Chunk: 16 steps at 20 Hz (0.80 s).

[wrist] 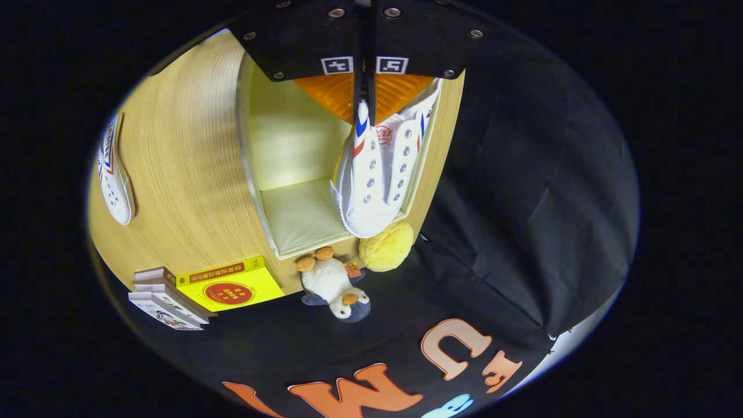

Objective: Open the storage box then place both shoes into the box .Put the left shoe in first, then the right shoe, with the right side of both shoes facing outward in a uniform manner.

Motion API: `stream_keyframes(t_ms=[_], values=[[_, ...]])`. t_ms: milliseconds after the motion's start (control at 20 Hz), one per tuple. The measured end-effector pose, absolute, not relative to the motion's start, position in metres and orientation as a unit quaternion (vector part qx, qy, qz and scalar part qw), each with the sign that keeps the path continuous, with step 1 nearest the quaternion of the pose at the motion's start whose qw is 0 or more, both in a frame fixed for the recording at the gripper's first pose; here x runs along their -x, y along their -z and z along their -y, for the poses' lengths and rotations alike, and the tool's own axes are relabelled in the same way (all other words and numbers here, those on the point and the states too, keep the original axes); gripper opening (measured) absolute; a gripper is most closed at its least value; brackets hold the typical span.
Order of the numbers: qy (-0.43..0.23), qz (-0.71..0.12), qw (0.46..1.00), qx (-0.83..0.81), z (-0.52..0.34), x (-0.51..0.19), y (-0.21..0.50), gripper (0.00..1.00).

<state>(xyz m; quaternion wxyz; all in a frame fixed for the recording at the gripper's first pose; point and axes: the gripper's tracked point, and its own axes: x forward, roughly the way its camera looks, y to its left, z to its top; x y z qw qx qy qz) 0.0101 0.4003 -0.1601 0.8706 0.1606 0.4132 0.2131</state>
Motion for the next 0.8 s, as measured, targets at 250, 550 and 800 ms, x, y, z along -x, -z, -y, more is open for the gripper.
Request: stream_keyframes(t_ms=[250, 550, 800], values=[[-0.197, -0.428, 0.868, -0.159, -0.409, -0.006, 0.179, 0.00], [-0.176, -0.462, 0.860, -0.123, -0.415, 0.003, 0.207, 0.04], [-0.206, -0.447, 0.857, -0.152, -0.419, 0.000, 0.180, 0.78]])
